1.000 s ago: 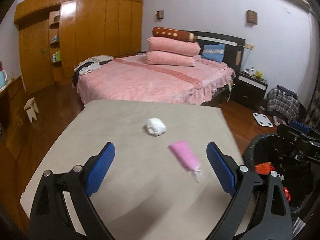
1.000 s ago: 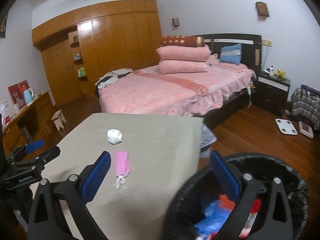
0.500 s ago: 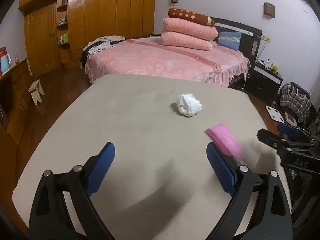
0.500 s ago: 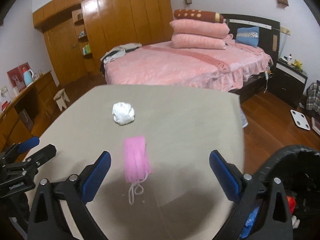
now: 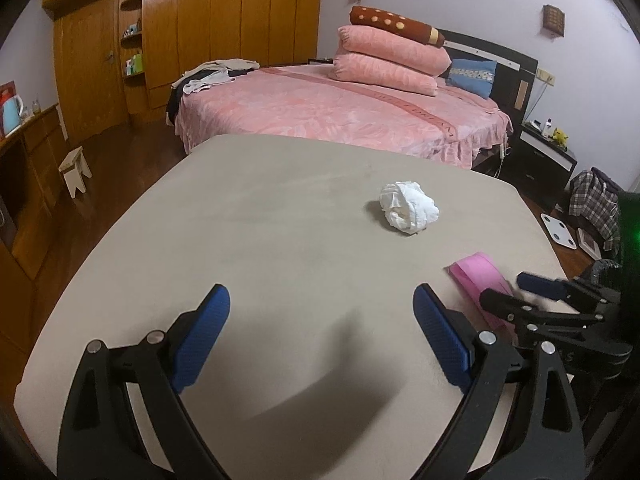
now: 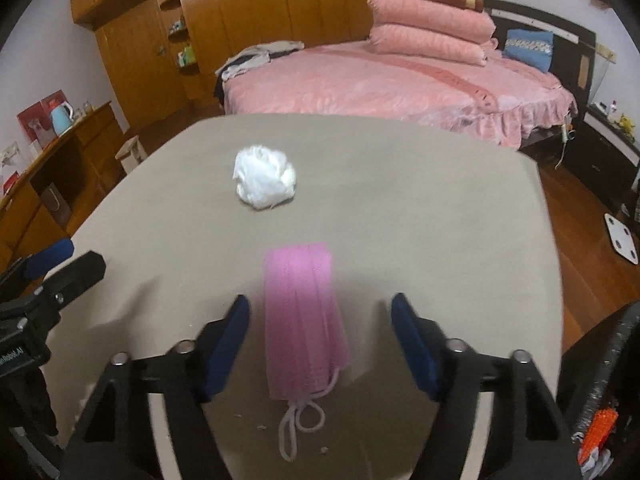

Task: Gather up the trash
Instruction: 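Grasp the pink face mask with the right tool while the left tool approaches the tissue, then grasp the white crumpled tissue with the left tool while the right tool holds the mask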

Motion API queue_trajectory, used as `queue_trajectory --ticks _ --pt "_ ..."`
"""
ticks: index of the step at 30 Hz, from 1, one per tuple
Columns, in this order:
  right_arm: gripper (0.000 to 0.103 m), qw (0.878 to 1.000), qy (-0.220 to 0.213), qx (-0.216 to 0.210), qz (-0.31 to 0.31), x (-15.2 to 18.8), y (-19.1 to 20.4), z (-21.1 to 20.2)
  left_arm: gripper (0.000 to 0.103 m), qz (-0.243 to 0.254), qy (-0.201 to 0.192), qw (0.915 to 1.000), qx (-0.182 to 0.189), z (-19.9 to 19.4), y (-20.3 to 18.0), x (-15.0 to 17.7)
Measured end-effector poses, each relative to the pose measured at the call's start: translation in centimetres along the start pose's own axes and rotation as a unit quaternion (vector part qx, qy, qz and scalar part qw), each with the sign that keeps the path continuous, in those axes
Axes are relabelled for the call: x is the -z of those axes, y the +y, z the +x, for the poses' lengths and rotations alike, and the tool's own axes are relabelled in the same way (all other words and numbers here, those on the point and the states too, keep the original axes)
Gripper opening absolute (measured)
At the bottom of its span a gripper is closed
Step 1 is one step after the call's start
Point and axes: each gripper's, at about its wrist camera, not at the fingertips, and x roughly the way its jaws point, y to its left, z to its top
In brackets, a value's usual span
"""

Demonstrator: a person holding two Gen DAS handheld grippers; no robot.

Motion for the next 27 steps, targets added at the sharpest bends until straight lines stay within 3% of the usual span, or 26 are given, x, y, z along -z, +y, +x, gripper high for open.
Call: queue_trajectory --ticks 5,8,17,27 --pt "0.029 1.000 0.006 -0.015 -0.006 0.0 0.2 0.0 0.090 -0.004 0.001 1.0000 0.002 0.4 0.1 0.0" --pt "0.020 1.000 0.003 -0.021 -0.012 -0.2 0.4 -0.3 0.090 -0.006 0.001 1.0000 0.002 0.5 -0.1 -0.1" --pt "0.019 0.999 -0.035 -0.021 0.000 -2.6 -0.3 -1.8 0.090 0.003 -0.010 0.9999 0.011 1.1 -1.2 -1.6" --pt "0.019 0.998 -0.054 0.018 0.032 -6.7 -4.0 -0.4 0.090 0.025 -0.008 0.9991 0.033 6.1 -4.6 -5.9"
